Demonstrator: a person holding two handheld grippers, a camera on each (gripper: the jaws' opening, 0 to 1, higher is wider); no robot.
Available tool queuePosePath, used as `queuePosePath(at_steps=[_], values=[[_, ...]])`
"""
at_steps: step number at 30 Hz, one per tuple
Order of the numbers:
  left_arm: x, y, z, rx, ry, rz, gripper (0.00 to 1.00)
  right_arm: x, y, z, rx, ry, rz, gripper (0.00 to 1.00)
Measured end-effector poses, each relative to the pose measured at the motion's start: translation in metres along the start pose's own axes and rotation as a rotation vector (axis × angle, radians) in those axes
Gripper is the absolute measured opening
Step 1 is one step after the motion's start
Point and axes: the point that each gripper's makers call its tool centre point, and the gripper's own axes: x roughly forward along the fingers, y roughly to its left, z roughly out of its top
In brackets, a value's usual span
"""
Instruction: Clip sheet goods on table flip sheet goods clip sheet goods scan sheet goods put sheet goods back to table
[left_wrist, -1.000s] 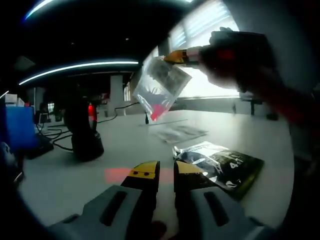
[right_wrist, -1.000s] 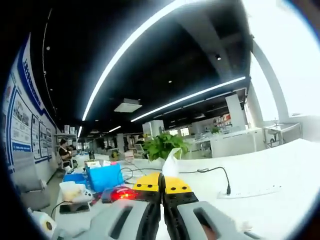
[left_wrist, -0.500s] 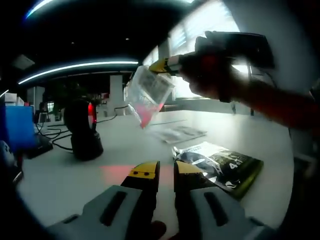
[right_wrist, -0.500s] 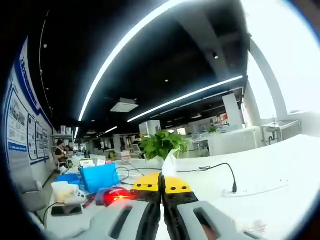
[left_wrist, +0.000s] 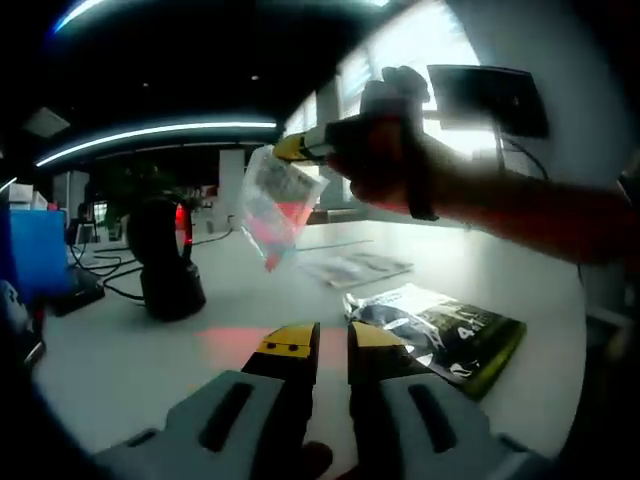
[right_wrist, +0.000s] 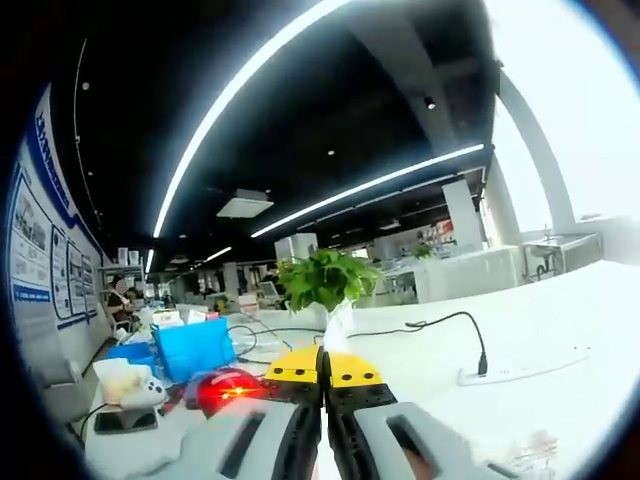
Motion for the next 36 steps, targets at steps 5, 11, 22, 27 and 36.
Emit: queuePosePath(at_steps=[5,11,22,27,36], values=[[0.0,0.0,-0.001,0.0,0.001,0.0,0.04,0.007,0.003,-0.007,-0.001,0.013,0.004,0.0],[0.0,0.002,-0.001,0.0,0.001,0.003,0.04,0.01,0.008,-0.012,0.002,0.016,0.006,0.0],[0.0,0.002,-0.002,-0.001,0.002,0.006,0.04,0.014,0.013,-0.015,-0.022,0.036,0.005,0.0],[0.0,0.002,-0.002,-0.001,0.002,0.008,0.04,0.017,0.017,-0.018,-0.028,0.043,0.008,0.0],[0.0,0.002,-0.002,-0.001,0.003,0.008,0.04,0.02,0.022,-0.022,-0.023,0.05,0.016,0.0]])
